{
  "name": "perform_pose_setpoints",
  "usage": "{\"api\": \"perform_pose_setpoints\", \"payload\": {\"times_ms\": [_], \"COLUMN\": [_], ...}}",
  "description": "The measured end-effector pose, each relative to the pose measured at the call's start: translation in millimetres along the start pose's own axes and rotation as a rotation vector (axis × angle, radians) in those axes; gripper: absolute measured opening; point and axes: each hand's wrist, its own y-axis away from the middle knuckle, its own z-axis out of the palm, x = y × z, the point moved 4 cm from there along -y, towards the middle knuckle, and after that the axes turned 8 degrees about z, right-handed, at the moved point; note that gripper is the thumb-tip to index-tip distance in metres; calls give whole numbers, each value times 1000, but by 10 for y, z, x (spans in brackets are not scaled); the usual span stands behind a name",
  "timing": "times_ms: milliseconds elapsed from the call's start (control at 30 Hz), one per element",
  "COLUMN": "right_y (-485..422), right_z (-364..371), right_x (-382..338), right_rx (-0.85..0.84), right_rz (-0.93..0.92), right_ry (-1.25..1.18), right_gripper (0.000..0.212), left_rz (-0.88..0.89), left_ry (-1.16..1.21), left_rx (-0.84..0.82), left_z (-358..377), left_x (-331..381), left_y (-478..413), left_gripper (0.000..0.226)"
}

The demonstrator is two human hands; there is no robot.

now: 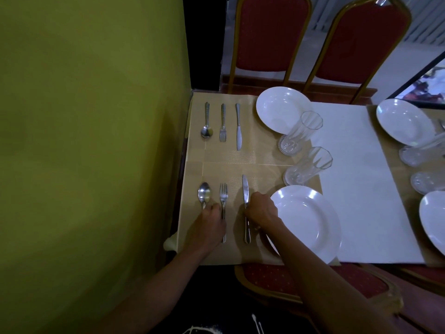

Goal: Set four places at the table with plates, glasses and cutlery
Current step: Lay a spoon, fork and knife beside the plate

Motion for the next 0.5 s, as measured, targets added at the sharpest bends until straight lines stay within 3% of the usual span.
{"api": "perform_pose_setpoints", "payload": {"times_ms": [200,500], "right_y": [22,67], "right_z": [4,18], "right_x": [36,27], "right_rx": [-1,31], "right_rz": [21,6], "right_ry": [-28,2], "right_gripper": [34,28], "left_rz": [-4,-18], "left_ry": [-45,7], "left_rx": [-29,-17], "left_z": [82,119], "left_x": [43,106], "left_y": [3,-14], "left_gripper": [21,14]}}
